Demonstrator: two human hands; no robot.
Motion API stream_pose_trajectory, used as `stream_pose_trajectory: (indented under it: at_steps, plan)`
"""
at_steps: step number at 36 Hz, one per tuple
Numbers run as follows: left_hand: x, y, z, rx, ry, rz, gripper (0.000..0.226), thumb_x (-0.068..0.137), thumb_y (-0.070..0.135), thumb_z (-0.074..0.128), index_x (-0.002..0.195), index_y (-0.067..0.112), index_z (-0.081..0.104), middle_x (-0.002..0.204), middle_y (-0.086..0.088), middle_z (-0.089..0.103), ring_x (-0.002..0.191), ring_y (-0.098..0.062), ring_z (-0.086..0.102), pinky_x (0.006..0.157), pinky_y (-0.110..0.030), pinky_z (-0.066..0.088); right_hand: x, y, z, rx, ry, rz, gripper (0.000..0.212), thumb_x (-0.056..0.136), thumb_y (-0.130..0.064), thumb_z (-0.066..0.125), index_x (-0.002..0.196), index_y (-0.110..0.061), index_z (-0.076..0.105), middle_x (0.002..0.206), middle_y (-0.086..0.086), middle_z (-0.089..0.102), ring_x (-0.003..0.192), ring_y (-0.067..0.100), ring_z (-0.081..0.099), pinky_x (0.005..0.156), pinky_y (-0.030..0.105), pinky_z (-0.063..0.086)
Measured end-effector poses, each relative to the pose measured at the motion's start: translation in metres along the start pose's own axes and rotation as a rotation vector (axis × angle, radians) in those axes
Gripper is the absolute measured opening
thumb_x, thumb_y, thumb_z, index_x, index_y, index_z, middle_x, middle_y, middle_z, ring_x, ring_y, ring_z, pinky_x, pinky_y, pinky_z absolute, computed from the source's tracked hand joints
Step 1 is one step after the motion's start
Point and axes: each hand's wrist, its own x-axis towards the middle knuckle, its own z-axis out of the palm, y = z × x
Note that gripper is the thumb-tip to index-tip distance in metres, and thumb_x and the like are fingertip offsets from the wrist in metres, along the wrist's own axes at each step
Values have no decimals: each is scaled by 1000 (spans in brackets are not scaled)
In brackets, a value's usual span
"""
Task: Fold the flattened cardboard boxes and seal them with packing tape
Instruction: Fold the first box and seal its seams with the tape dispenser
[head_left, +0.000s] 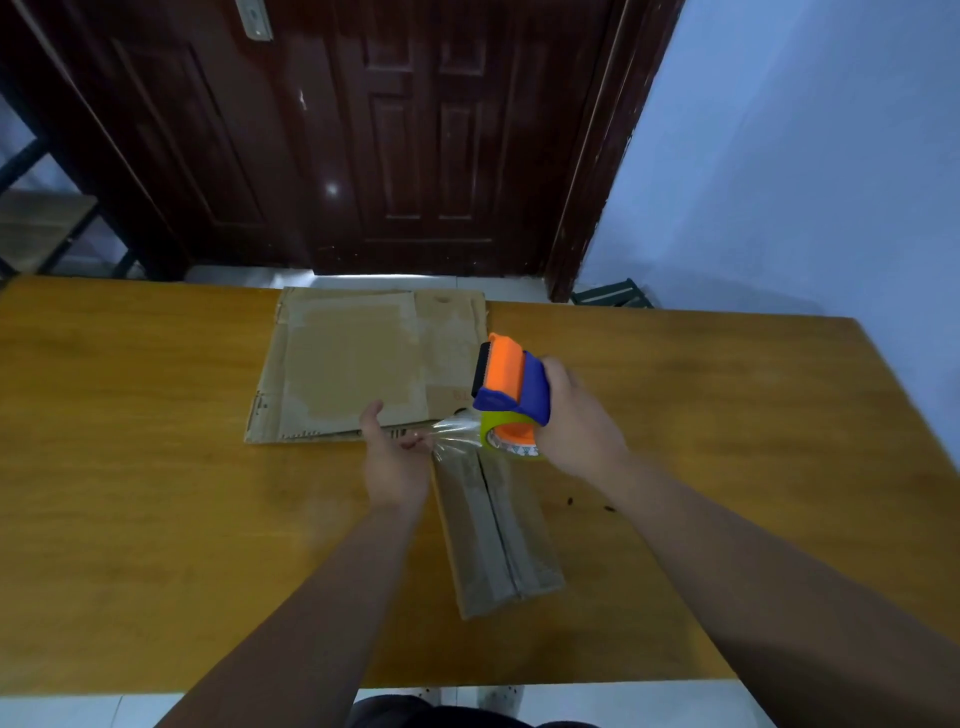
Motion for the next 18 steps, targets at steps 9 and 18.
stream_pose_trajectory:
  at_steps: [9,18]
  plan:
    - [-3,3,-2,18,-17,-114,72,87,15,68,143,26,25,138,-14,47,121,-31,50,94,-41,44,0,0,1,-11,3,12,59,81,-12,70,128,-21,36,104,-1,44,81,16,49,62,30,41]
    - [-20,10,-12,366,119,119,50,78,18,77,118,12,47,121,-16,41,104,-34,46,77,-33,40,0,-4,-1,-47,-20,2,58,80,-5,64,127,-23,35,103,0,43,82,18,50,62,33,44]
